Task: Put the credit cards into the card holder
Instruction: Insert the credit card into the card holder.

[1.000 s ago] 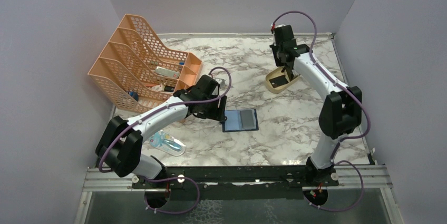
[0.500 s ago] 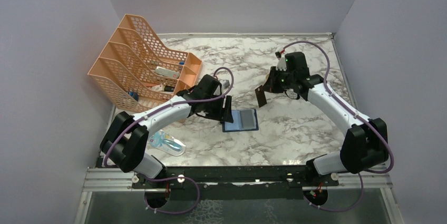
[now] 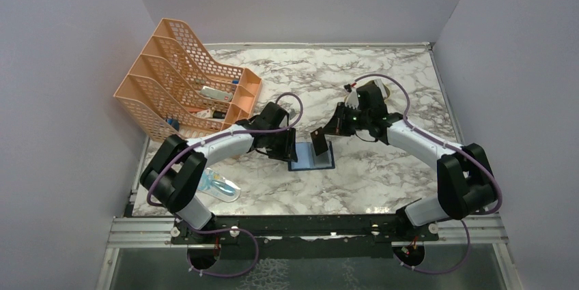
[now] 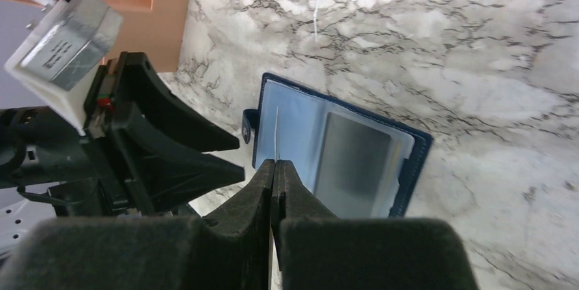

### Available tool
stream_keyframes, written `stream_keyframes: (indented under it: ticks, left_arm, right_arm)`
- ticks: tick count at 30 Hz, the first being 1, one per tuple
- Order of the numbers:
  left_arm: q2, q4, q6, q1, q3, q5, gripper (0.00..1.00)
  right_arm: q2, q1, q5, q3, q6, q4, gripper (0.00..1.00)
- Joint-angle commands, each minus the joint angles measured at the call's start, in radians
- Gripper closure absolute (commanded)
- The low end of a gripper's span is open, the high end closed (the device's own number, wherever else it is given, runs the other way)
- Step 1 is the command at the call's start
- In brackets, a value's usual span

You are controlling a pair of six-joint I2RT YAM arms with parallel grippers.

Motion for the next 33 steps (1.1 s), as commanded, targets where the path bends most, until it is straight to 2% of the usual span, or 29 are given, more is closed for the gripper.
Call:
stream_keyframes:
  ticks: [1,11,22,33]
  left_arm:
    - [0.037,-0.001,0.025,0.004,0.003,-0.078,0.62]
    - [0.099,-0.024,0.019,0.006,0.026,-0.132,0.82]
    - [0.108,-0.033,0.013,0.005,0.012,-0.134,0.88]
    - [0.083,-0.033,-0.015,0.006,-0.024,-0.137,0.86]
  right_arm:
    - [0.042,0.022,-0.059,-0.054,0.023,0.133,0.99]
    - [0.125,0.024,-0.03,-0.086,-0.033,0.185,0.99]
    - [0.154,0.023,0.034,-0.13,-0.014,0.205,0.99]
    - [0.129,0.024,0.092,-0.127,-0.035,0.162,0.99]
